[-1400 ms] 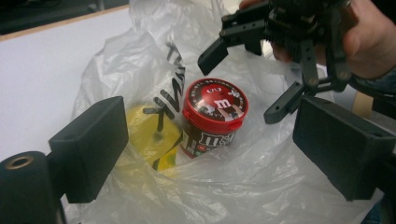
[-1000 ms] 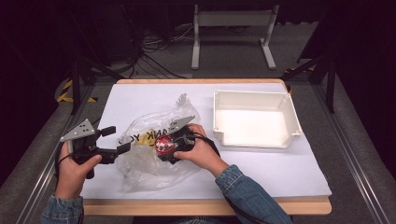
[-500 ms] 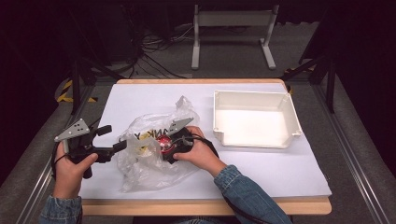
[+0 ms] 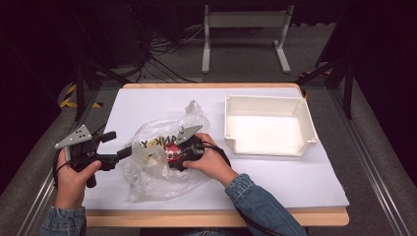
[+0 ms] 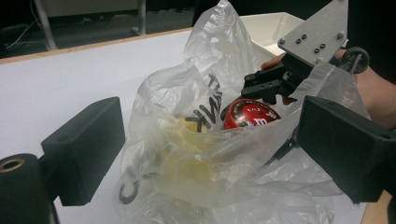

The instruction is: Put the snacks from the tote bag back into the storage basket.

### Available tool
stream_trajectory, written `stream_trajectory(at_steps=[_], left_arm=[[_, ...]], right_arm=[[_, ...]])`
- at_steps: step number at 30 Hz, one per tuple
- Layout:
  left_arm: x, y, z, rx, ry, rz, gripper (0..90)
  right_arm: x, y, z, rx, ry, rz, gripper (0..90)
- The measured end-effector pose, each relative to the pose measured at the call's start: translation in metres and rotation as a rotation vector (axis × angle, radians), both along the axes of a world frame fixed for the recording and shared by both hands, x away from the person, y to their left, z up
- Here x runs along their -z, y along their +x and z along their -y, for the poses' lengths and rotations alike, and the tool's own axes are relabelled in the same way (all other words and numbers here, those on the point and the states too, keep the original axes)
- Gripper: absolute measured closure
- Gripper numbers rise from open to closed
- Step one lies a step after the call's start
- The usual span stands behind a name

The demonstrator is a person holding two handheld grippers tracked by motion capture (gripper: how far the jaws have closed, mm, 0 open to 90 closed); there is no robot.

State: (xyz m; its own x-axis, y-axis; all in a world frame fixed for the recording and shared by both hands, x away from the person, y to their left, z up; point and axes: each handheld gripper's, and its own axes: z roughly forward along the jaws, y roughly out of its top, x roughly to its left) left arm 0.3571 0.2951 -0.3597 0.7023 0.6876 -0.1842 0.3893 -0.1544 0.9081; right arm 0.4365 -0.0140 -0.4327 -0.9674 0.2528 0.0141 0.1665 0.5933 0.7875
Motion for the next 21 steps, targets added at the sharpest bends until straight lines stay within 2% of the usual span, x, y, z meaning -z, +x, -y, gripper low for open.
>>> stream_trajectory(at_steps=[4, 9, 16, 20, 21], left_arm=[[0.000, 0.000, -0.002, -0.010, -0.006, -0.002, 8.7], [0.000, 0.000, -0.004, -0.014, -0.010, -0.001, 8.5], [-0.007, -0.006, -0.008, 0.059, -0.001, 0.037, 3.9], [-0.012, -0.010, -0.010, 0.083, 0.030, 0.049, 3.3], [-0.012, -0.011, -0.010, 0.080, 0.023, 0.047, 3.4]], right_arm=[[-0.004, -0.001, 0.000, -0.004, 0.007, -0.007, 24.1], [-0.011, -0.003, 0.000, -0.008, 0.011, 0.013, 24.2], [-0.025, -0.004, 0.003, -0.010, 0.019, 0.015, 24.3], [-0.034, -0.003, 0.006, -0.016, 0.019, 0.022, 24.3], [-0.037, -0.002, 0.007, -0.017, 0.024, 0.019, 24.4]])
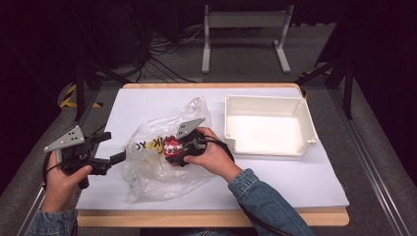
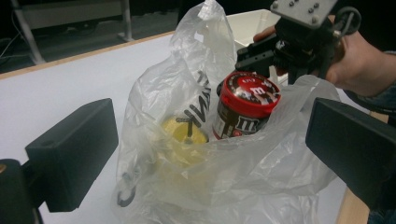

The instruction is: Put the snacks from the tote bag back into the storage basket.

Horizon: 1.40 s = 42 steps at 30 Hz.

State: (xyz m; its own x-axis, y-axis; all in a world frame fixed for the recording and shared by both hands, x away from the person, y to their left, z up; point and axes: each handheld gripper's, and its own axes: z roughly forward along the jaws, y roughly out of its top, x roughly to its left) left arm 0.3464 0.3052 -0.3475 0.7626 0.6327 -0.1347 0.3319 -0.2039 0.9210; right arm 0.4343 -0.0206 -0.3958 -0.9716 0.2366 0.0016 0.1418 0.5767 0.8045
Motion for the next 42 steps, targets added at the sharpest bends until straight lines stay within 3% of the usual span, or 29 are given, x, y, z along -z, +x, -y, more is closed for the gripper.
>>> stream_trajectory(at_steps=[11, 16, 19, 31, 42], left_arm=[[0.001, 0.003, -0.006, -0.043, -0.020, -0.015, 4.5], [0.000, 0.003, -0.011, -0.093, -0.046, -0.012, 4.7], [0.001, 0.004, -0.014, -0.120, -0.039, -0.015, 4.8], [0.005, 0.009, -0.014, -0.131, -0.039, -0.033, 4.8], [0.008, 0.011, -0.015, -0.085, -0.041, -0.046, 2.6]], right_arm=[[-0.024, 0.002, 0.004, -0.010, 0.028, 0.017, 24.4], [-0.036, 0.001, 0.007, -0.001, 0.028, 0.023, 24.4], [-0.045, 0.001, 0.010, 0.008, 0.038, 0.029, 24.4], [-0.081, 0.004, 0.032, 0.071, 0.036, 0.067, 24.4], [-0.101, 0.008, 0.053, 0.094, 0.026, 0.086, 24.4]])
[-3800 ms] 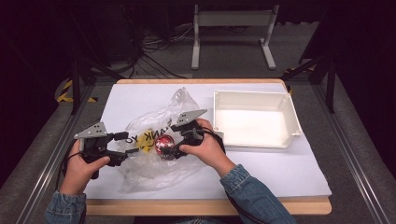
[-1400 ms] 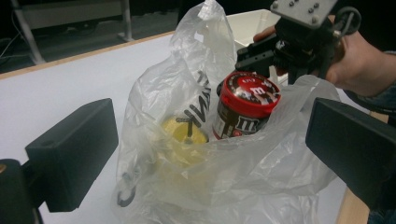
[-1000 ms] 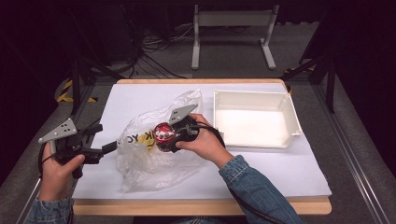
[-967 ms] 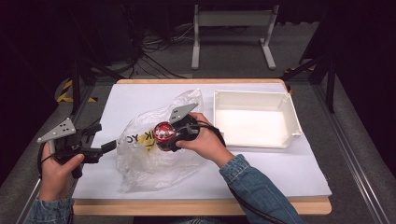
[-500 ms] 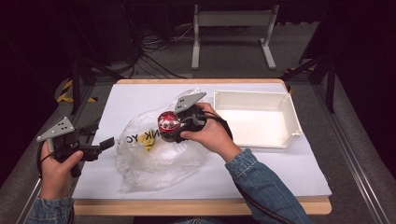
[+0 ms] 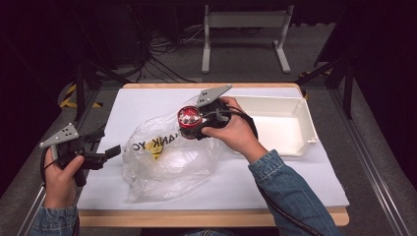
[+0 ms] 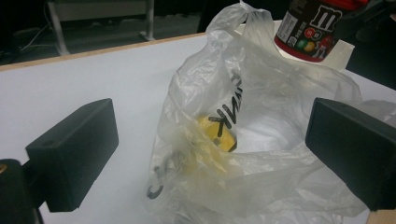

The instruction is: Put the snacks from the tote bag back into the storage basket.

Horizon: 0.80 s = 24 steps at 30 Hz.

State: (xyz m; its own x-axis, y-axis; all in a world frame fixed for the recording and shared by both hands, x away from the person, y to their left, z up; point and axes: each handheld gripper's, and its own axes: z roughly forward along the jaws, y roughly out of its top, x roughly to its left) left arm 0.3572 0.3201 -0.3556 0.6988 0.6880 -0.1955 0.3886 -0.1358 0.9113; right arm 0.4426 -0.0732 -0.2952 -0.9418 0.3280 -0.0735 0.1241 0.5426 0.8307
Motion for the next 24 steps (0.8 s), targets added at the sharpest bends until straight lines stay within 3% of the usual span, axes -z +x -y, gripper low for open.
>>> stream_trajectory(at_steps=[5, 8, 11, 17, 22, 24], left_arm=[[0.001, 0.001, -0.002, 0.007, -0.005, -0.015, 2.4], [0.004, 0.002, -0.003, 0.055, 0.032, -0.020, 2.9], [0.007, 0.004, -0.004, 0.062, 0.016, -0.040, 3.4], [0.008, 0.006, -0.002, 0.086, 0.046, -0.031, 3.5], [0.008, 0.006, -0.002, 0.077, 0.060, -0.034, 3.5], [0.009, 0.006, -0.001, 0.108, 0.049, -0.033, 3.6]], right_arm=[[-0.004, 0.003, 0.011, 0.020, -0.003, 0.005, 24.4], [-0.005, 0.006, 0.020, 0.036, 0.004, 0.003, 24.4], [-0.006, 0.009, 0.030, 0.055, 0.002, 0.009, 24.4], [-0.008, 0.017, 0.049, 0.084, 0.002, 0.013, 24.4], [-0.007, 0.024, 0.063, 0.119, -0.005, 0.014, 24.4], [-0.007, 0.028, 0.069, 0.131, -0.007, 0.014, 24.4]])
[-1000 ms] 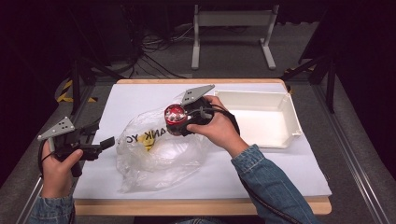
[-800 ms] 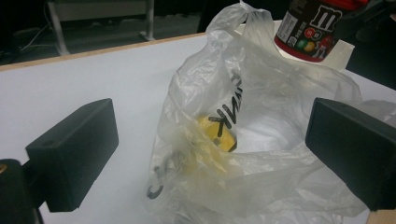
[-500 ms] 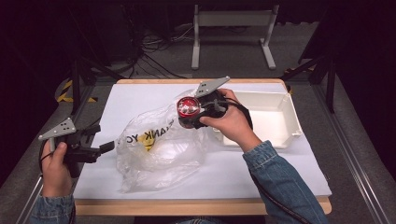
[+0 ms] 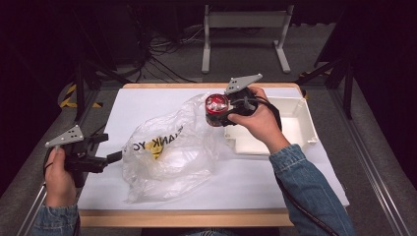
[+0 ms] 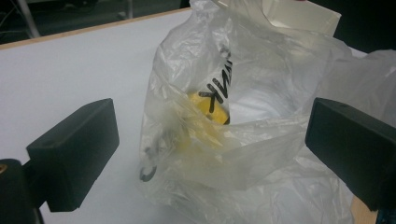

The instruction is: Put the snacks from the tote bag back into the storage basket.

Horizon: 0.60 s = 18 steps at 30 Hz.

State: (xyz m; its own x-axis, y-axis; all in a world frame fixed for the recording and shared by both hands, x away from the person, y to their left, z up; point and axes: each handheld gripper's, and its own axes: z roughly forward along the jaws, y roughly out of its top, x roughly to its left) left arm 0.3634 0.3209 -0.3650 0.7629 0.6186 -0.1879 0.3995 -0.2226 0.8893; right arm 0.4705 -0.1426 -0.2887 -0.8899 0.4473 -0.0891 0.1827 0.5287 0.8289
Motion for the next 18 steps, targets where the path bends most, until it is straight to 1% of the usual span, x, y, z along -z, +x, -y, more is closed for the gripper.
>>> stream_trajectory(at_steps=[1, 2, 4, 5, 7, 9, 10, 12, 14, 15, 17, 18], left_arm=[[0.000, 0.000, 0.001, 0.013, -0.009, 0.003, 4.0], [0.000, 0.000, 0.001, 0.021, -0.010, 0.003, 4.2], [-0.001, 0.000, 0.002, 0.015, 0.009, 0.014, 4.1], [-0.001, 0.000, 0.002, 0.015, 0.009, 0.014, 4.1], [-0.001, -0.001, 0.003, -0.004, 0.024, 0.029, 4.1], [0.000, -0.001, 0.003, -0.019, 0.027, 0.027, 4.1], [0.000, -0.001, 0.003, -0.013, 0.018, 0.014, 4.1], [0.001, -0.001, 0.002, -0.003, 0.005, 0.007, 4.1], [0.000, -0.001, 0.003, -0.021, 0.000, 0.010, 3.7], [0.000, -0.002, 0.004, -0.030, 0.007, 0.017, 3.7], [0.000, -0.002, 0.005, -0.049, 0.008, 0.022, 3.5], [0.000, -0.002, 0.006, -0.061, 0.014, 0.017, 3.4]], right_arm=[[0.001, 0.003, 0.004, 0.012, -0.003, 0.001, 24.5], [0.001, 0.005, 0.007, 0.016, -0.004, 0.000, 24.4], [0.002, 0.009, 0.013, 0.032, -0.007, -0.002, 24.4], [0.002, 0.009, 0.013, 0.032, -0.007, -0.002, 24.4], [0.003, 0.014, 0.020, 0.046, -0.011, -0.001, 24.5], [0.004, 0.018, 0.026, 0.062, -0.024, -0.001, 24.4], [0.004, 0.020, 0.029, 0.070, -0.031, -0.002, 24.4], [0.004, 0.023, 0.035, 0.085, -0.034, 0.003, 24.4], [0.004, 0.026, 0.040, 0.100, -0.025, 0.003, 24.4], [0.004, 0.027, 0.043, 0.106, -0.022, 0.004, 24.5], [0.005, 0.031, 0.048, 0.122, -0.018, 0.006, 24.4], [0.006, 0.032, 0.051, 0.131, -0.020, 0.007, 24.5]])
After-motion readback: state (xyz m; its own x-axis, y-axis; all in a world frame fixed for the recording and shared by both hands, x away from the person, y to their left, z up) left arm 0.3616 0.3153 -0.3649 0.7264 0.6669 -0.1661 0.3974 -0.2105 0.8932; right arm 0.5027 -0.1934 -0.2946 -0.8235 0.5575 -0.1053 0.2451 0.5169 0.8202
